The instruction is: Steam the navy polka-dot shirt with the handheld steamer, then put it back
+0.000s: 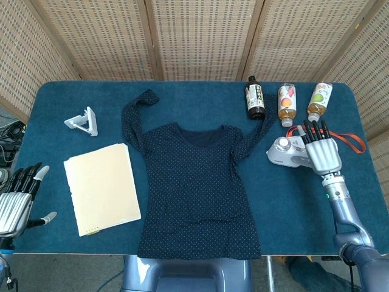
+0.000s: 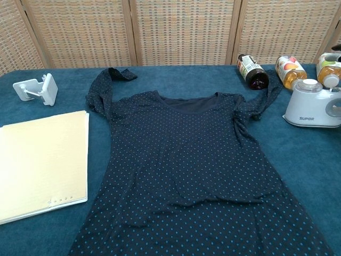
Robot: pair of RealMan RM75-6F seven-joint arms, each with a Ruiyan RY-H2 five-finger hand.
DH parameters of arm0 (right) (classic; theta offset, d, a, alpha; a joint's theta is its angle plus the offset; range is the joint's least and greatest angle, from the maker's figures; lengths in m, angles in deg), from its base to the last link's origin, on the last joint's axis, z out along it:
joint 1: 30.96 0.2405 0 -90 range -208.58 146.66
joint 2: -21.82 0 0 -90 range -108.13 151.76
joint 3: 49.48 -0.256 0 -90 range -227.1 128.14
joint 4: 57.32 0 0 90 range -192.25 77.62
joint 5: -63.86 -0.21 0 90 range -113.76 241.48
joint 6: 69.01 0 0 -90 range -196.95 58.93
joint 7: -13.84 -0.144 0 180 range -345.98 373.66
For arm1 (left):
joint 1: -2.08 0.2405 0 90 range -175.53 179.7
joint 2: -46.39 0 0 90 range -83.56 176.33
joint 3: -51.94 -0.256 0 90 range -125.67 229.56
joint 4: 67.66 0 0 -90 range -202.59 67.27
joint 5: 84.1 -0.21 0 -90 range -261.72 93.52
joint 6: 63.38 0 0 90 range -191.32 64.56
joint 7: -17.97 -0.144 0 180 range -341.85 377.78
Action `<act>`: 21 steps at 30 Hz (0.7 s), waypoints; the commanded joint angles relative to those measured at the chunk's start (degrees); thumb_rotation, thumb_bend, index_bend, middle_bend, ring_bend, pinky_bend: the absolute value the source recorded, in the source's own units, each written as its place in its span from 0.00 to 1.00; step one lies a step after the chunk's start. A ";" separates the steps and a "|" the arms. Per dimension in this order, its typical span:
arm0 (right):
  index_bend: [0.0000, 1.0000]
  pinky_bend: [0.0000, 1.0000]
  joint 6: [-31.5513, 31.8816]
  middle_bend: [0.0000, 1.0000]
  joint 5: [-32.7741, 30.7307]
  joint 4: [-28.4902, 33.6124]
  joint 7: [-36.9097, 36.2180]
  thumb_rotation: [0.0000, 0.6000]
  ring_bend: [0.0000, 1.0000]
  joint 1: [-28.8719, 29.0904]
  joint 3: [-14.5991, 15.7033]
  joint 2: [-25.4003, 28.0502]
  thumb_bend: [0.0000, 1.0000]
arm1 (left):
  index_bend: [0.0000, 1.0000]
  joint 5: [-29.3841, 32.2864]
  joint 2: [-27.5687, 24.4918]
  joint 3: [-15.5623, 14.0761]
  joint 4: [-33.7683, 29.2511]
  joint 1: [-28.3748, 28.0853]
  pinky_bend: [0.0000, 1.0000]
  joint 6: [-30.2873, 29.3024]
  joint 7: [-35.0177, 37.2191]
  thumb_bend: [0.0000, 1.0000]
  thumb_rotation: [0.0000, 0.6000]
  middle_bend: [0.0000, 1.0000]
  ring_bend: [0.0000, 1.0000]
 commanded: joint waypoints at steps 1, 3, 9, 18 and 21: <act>0.00 0.00 4.65 0.00 1.07 11.10 2.82 1.00 0.00 -3.89 1.39 6.82 0.00 | 0.00 -1.12 -0.34 -0.45 0.04 0.50 0.00 -0.91 0.77 0.00 1.00 0.00 0.00; 0.00 0.00 6.48 0.00 1.74 16.54 4.12 1.00 0.00 -5.28 2.09 9.70 0.00 | 0.00 -1.85 -0.45 -0.69 0.11 0.72 0.00 -1.37 1.30 0.00 1.00 0.00 0.00; 0.00 0.00 11.75 0.00 3.58 32.67 6.51 1.00 0.00 -9.75 4.21 18.51 0.00 | 0.00 -3.66 -0.31 -1.34 1.10 1.48 0.00 -2.78 2.41 0.00 1.00 0.00 0.00; 0.00 0.00 19.37 0.00 2.93 47.73 5.00 1.00 0.00 -16.80 5.04 25.57 0.00 | 0.00 -6.13 -0.59 -2.06 1.58 3.45 0.00 -6.48 2.58 0.00 1.00 0.00 0.00; 0.00 0.00 20.56 0.00 2.93 50.09 4.84 1.00 0.00 -18.37 5.47 26.48 0.00 | 0.00 -6.62 -0.71 -2.12 1.79 3.94 0.00 -7.44 2.93 0.00 1.00 0.00 0.00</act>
